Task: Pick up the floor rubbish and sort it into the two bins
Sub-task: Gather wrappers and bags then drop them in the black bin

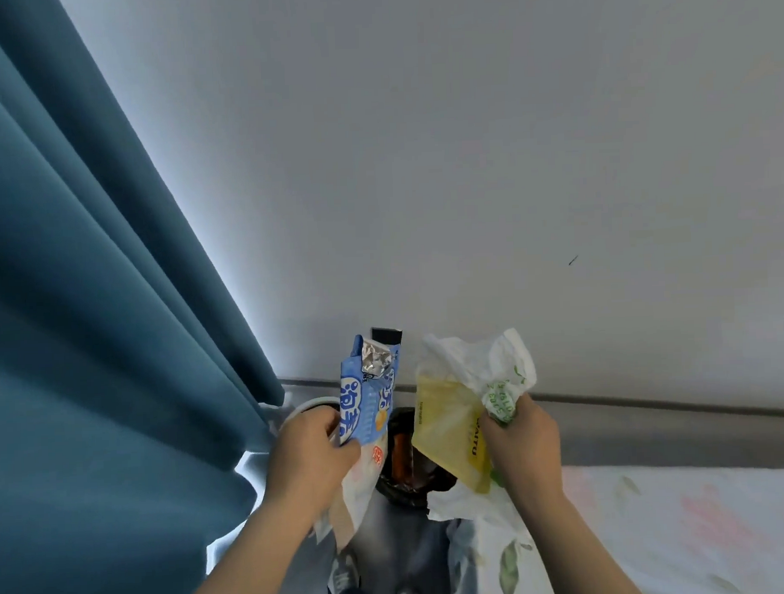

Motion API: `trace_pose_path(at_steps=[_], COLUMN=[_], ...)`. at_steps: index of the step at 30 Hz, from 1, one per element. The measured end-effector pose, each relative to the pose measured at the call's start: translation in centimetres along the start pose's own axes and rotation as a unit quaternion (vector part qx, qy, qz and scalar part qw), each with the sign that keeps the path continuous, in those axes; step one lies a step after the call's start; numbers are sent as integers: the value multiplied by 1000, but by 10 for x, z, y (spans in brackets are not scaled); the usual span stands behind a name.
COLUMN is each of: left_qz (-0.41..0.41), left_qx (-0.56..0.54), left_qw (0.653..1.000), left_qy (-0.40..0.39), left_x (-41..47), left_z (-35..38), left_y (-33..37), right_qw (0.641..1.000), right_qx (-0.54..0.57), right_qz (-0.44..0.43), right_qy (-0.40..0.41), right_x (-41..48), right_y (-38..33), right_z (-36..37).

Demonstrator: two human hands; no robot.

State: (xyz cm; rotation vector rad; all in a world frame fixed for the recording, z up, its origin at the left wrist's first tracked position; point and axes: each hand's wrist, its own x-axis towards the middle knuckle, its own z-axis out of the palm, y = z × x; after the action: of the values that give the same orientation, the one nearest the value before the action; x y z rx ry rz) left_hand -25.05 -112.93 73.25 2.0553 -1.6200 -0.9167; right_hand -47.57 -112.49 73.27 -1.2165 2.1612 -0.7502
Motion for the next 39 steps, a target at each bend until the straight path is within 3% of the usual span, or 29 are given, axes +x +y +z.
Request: trace_pose_path(at_steps=[5,14,29,33,39], left_qz=[-6,-65,-124,-129,-127], left_qx=[17,0,25,39,67], left_qw=[999,993,983,981,977], left_qy=[-40,-97,-134,-140,-157], left_x=[41,97,194,208,226], left_z=[26,96,272,314,365], left_y=[-20,-62,-151,-172,-199], right_qw=[998,992,954,952,957], right_qx=[-49,-99,-236,-212,-200], right_qz=[32,84,178,214,196], right_qy=[27,-6,-47,-54,-74], right_x=[18,78,170,183,200], right_y=[31,88,221,261,299], right_z=[28,88,225,261,306])
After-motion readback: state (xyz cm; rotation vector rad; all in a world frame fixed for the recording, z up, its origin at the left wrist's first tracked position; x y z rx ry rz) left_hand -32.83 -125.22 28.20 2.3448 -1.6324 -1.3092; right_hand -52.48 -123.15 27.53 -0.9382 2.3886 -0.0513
